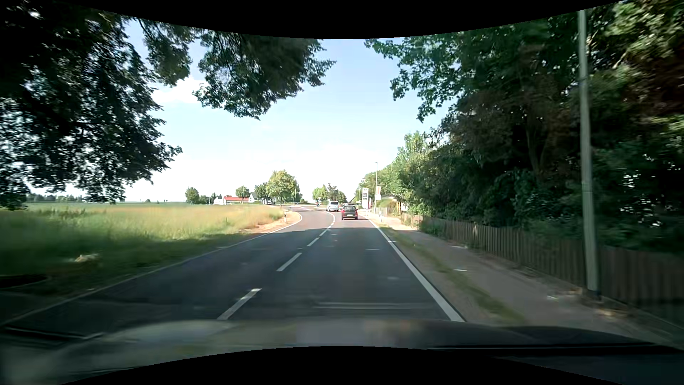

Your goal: Follow the waypoints while adhering to traffic rules and regulations

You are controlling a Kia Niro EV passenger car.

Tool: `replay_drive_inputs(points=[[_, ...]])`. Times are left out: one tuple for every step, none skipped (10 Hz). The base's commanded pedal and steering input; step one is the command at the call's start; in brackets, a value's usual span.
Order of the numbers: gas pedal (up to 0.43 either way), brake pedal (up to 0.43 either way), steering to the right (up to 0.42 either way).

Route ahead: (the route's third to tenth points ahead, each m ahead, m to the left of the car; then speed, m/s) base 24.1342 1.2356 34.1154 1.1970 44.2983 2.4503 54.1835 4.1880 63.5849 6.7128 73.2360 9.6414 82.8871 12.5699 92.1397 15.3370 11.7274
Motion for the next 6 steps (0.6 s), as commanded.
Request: replay_drive_inputs(points=[[0.059, 0.006, 0.000], [0.059, 0.006, 0.000], [0.059, 0.006, -0.001], [0.059, 0.006, -0.001], [0.059, 0.006, -0.001], [0.059, 0.006, -0.001]])
